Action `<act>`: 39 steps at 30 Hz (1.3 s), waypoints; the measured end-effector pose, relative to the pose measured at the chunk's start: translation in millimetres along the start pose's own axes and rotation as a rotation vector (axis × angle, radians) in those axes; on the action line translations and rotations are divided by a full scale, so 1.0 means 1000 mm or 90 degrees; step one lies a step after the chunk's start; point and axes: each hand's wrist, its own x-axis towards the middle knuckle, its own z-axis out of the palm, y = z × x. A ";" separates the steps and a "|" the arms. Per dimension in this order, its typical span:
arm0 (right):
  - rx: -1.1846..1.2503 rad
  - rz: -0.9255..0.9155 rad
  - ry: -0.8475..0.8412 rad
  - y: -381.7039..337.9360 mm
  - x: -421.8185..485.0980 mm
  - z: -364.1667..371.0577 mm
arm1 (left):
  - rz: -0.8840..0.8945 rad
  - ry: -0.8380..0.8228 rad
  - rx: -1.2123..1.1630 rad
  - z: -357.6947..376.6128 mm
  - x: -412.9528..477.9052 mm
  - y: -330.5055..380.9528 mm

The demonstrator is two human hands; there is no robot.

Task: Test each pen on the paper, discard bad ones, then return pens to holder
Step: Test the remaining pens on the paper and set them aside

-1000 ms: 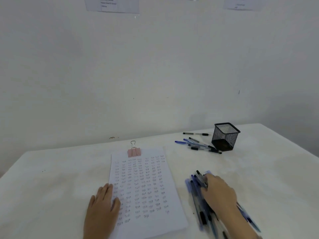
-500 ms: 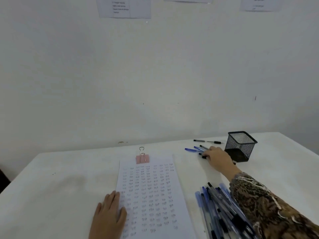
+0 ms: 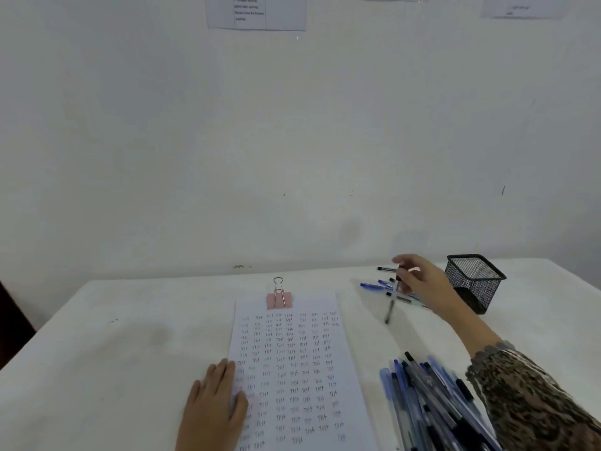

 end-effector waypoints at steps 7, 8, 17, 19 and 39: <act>0.435 0.443 -0.140 -0.006 -0.044 0.025 | -0.002 0.073 -0.145 0.004 0.005 0.001; 0.437 0.475 -0.217 -0.009 -0.052 0.034 | -0.006 0.095 -0.158 0.005 0.005 0.002; 0.712 0.373 -0.091 -0.048 -0.081 0.111 | -0.037 0.084 -0.124 -0.006 -0.001 0.008; 0.792 0.357 -0.065 -0.048 -0.079 0.109 | -0.035 0.086 -0.128 -0.005 0.000 0.008; 1.044 0.276 0.123 -0.014 -0.068 0.090 | -0.032 0.075 -0.115 -0.006 -0.002 0.008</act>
